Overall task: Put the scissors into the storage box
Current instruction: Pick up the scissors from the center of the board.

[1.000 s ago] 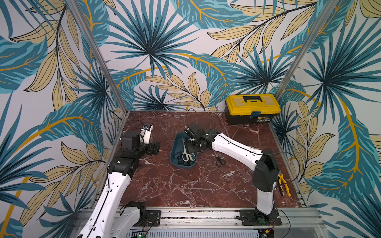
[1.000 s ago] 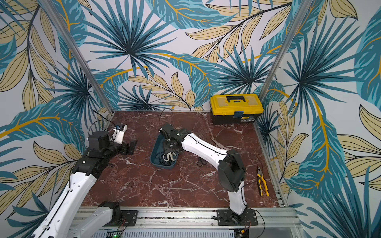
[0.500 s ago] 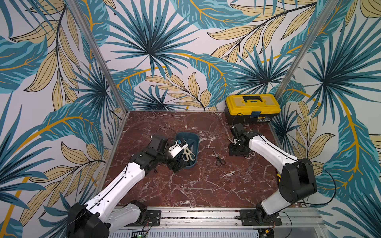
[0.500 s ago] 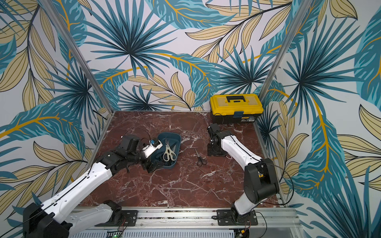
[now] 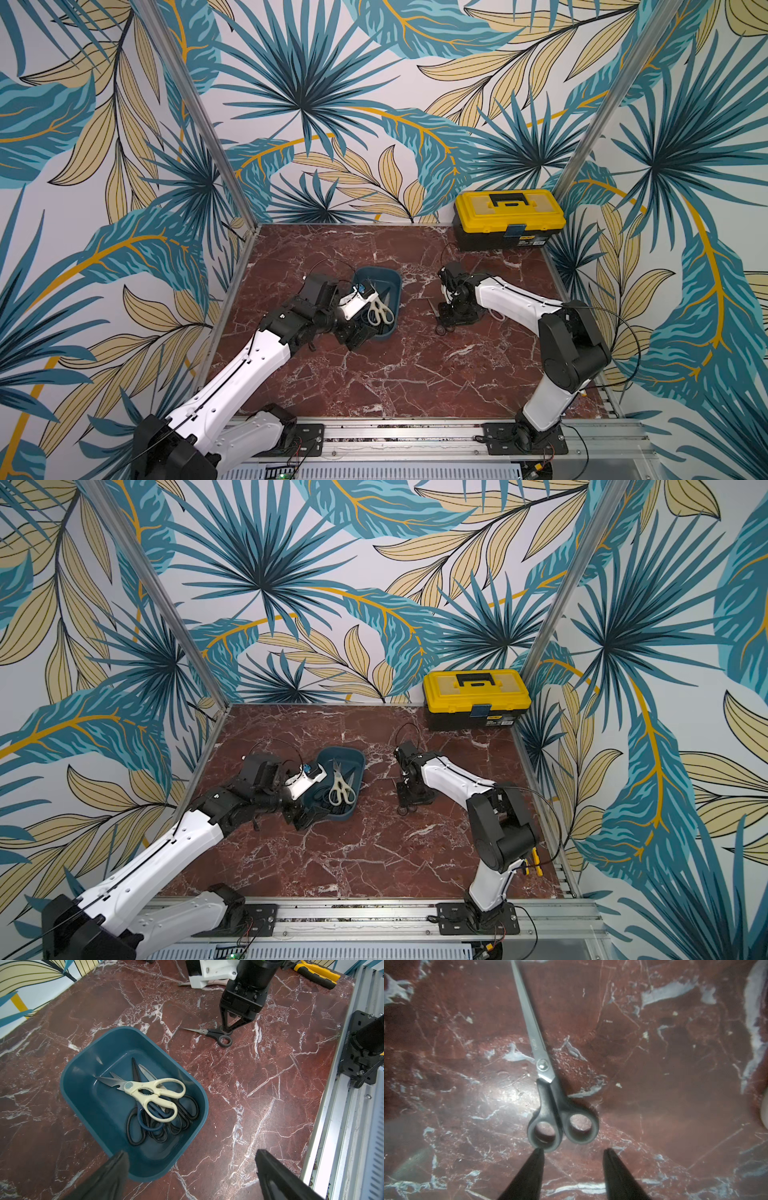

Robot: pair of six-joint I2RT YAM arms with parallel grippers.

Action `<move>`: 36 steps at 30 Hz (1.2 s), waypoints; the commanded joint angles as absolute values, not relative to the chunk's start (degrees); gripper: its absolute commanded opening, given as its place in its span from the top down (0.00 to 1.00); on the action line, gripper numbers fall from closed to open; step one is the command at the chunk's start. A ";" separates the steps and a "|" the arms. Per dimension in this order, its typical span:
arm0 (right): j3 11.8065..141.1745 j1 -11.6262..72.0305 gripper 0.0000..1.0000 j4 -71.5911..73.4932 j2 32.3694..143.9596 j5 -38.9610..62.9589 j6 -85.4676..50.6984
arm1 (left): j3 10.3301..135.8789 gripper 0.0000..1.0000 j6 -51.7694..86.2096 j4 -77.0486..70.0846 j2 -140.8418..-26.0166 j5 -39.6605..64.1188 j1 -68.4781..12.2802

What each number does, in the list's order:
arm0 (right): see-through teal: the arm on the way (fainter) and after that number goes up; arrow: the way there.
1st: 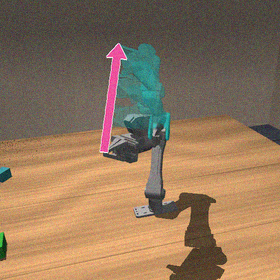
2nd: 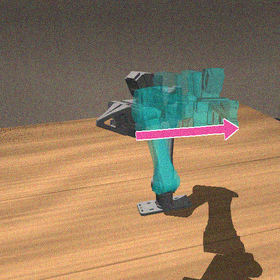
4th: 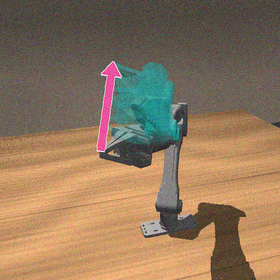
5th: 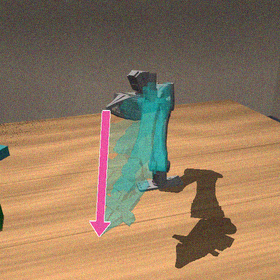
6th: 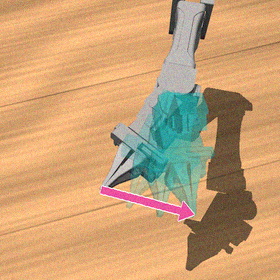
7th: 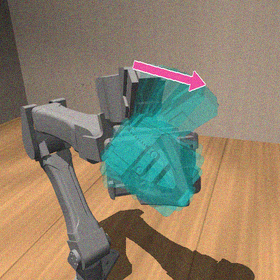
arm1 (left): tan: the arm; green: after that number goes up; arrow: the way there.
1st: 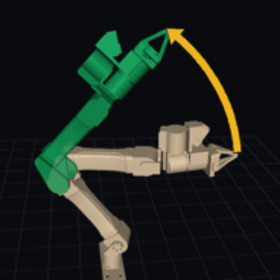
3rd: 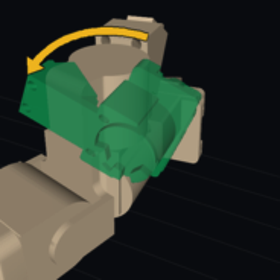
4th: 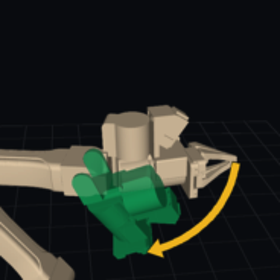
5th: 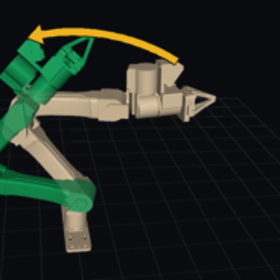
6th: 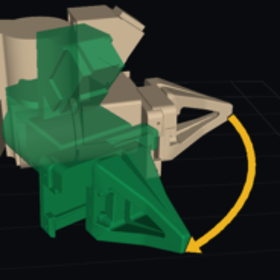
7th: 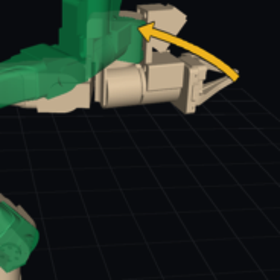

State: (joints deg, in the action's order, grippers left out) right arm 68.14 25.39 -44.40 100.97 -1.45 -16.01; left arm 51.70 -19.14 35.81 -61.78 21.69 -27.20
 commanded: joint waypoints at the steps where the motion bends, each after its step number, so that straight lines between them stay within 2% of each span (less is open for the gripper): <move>1: 67.94 25.56 0.52 -43.16 102.47 -1.14 -15.21 | 52.36 0.00 -20.30 35.51 -62.00 21.24 -27.29; 14: 69.04 27.65 0.57 -42.96 107.14 -3.98 -15.12 | 52.47 0.00 -20.21 35.95 -62.82 18.85 -27.26; 20: 68.67 27.62 0.64 -43.03 109.05 -4.89 -16.28 | 52.64 0.00 -20.30 36.04 -63.37 18.56 -27.32; 28: 69.58 27.60 0.82 -43.25 111.82 -4.53 -18.56 | 52.98 0.00 -20.05 36.16 -63.28 18.38 -27.26; 36: 71.04 27.67 0.95 -45.02 109.66 -5.27 -17.50 | 53.23 0.00 -19.82 36.31 -62.81 17.15 -27.27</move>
